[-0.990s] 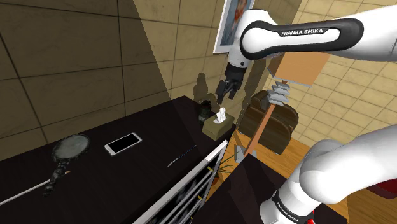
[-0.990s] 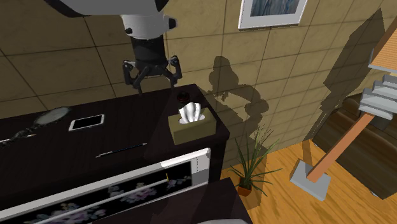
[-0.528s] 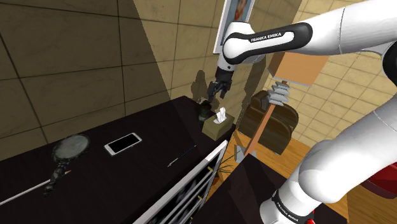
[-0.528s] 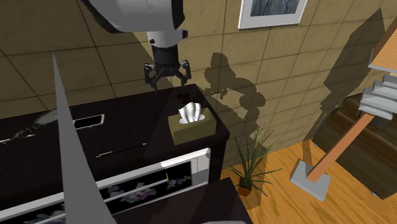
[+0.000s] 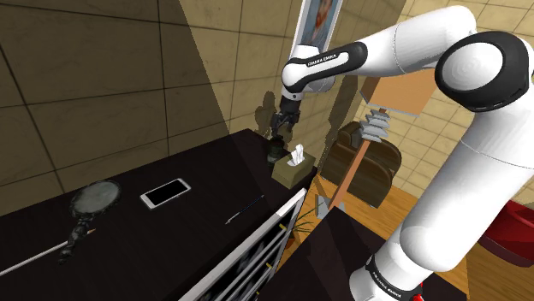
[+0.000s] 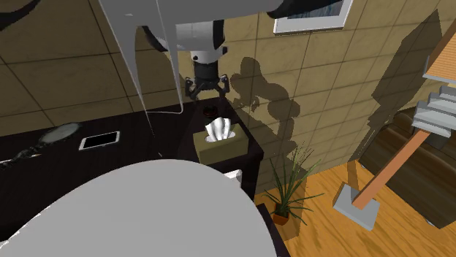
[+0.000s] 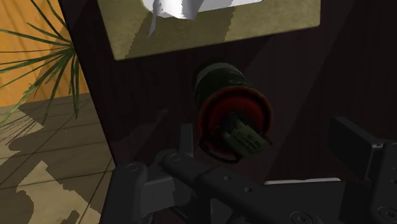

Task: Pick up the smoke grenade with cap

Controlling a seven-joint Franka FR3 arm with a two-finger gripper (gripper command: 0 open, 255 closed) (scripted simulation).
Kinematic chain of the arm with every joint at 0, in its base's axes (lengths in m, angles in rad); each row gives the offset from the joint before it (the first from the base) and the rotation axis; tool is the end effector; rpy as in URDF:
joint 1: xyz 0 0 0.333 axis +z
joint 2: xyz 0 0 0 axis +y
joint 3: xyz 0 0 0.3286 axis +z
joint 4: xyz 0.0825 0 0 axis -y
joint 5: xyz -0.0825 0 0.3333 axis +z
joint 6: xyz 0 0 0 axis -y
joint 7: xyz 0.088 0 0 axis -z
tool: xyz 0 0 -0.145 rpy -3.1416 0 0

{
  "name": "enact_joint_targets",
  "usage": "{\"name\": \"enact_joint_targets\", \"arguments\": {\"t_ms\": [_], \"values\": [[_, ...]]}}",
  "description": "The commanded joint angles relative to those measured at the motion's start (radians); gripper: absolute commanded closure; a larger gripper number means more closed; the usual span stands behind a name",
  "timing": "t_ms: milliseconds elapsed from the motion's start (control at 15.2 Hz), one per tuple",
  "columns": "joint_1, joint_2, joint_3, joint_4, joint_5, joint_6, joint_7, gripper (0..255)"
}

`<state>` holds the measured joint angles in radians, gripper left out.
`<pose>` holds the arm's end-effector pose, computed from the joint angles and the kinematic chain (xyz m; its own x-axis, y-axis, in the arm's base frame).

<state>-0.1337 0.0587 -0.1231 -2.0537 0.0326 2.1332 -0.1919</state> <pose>0.5045 -0.1292 0.4122 0.9963 -0.0818 0.0247 -0.0814 -0.9965 -0.0163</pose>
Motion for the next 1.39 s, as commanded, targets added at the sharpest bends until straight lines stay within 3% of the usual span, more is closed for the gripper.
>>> {"name": "enact_joint_targets", "arguments": {"t_ms": [0, 594, 660, 1320], "values": [[-0.006, 0.048, -0.005, 0.047, 0.008, 0.001, -0.012, 0], [-0.008, 0.094, -0.003, -0.002, 0.018, 0.095, -0.020, 0], [-0.007, 0.094, -0.002, -0.002, 0.018, 0.095, -0.018, 255], [-0.007, 0.087, -0.003, 0.003, 0.016, 0.083, -0.019, 255]]}}
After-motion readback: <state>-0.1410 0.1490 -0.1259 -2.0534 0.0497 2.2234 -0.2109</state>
